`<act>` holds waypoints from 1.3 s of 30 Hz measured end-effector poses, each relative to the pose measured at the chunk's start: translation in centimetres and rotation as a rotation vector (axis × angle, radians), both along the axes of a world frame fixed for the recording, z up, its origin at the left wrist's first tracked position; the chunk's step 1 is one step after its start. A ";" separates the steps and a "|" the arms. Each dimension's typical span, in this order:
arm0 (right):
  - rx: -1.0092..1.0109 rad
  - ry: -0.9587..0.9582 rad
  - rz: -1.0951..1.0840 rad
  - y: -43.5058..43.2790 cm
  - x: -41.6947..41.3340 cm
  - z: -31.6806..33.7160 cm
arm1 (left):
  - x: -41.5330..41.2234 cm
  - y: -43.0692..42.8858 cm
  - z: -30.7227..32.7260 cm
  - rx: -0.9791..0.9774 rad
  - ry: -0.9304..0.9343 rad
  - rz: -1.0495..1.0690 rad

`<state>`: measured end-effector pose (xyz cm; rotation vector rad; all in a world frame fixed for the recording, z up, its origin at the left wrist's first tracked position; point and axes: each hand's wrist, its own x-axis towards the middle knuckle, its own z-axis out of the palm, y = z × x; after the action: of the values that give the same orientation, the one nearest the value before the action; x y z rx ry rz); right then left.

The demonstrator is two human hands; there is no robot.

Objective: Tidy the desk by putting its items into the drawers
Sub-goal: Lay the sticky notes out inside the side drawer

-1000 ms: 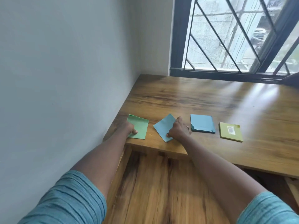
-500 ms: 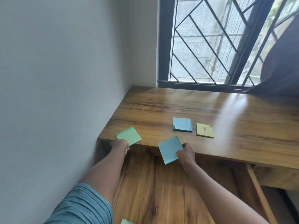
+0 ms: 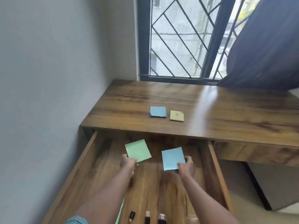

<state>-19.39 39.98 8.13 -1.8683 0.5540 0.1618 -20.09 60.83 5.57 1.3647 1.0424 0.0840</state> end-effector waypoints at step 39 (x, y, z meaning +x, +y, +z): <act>-0.735 0.148 0.512 -6.8 -6.8 -7.5 | -6.5 -15.9 -3.5 0.614 0.280 -0.733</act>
<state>-26.15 33.20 0.65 -2.7123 0.2241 0.4878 -26.57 44.92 2.11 2.3002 0.6973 -0.3688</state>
